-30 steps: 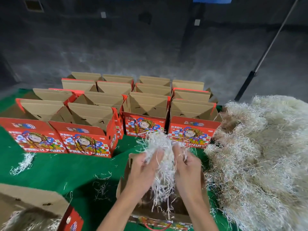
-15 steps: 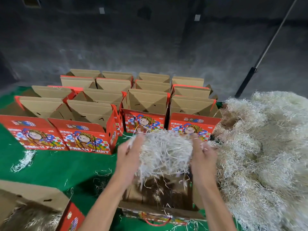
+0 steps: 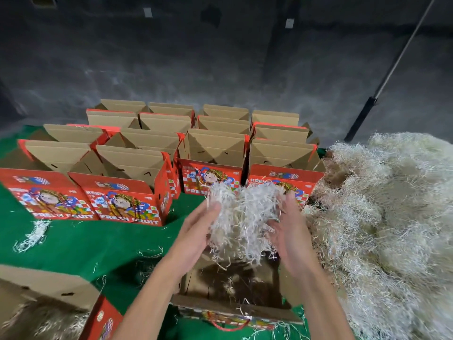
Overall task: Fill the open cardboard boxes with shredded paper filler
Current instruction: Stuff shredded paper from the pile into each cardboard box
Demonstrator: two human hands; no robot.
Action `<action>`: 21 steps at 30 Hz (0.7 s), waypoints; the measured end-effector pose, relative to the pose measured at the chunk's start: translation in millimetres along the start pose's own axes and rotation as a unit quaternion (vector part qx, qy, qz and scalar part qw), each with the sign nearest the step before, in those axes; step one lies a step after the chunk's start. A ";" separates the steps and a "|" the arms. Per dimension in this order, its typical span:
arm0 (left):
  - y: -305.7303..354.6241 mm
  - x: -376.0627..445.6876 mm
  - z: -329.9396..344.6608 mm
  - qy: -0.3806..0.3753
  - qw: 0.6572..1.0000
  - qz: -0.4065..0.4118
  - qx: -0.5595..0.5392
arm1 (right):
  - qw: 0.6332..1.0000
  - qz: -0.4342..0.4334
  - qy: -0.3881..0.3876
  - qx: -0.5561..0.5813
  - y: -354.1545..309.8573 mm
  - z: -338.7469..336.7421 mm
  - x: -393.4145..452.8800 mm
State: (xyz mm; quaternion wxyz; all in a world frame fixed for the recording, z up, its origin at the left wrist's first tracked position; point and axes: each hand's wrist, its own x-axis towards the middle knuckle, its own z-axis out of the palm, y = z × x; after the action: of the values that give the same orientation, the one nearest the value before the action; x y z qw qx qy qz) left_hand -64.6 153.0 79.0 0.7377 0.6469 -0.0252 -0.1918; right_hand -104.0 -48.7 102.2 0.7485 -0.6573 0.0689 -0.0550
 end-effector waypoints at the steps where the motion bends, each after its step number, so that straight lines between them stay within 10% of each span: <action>1: -4.2 1.3 4.3 0.001 0.999 -0.005 0.040 | 1.000 -0.004 -0.020 -0.005 -0.3 3.7 1.1; 5: -11.0 7.5 19.6 0.070 0.983 0.059 0.157 | 0.992 -0.050 0.016 -0.117 5.9 12.6 3.1; 21: 20.3 5.9 -13.7 0.214 0.976 0.000 -0.041 | 0.972 -0.050 0.216 -0.076 3.7 -9.0 5.2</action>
State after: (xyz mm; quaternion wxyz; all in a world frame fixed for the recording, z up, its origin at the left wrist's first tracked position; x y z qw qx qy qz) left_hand -50.2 165.9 95.1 0.7521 0.6419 0.1413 -0.0492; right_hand -100.5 -57.9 97.3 0.6601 -0.6873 0.1999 -0.2279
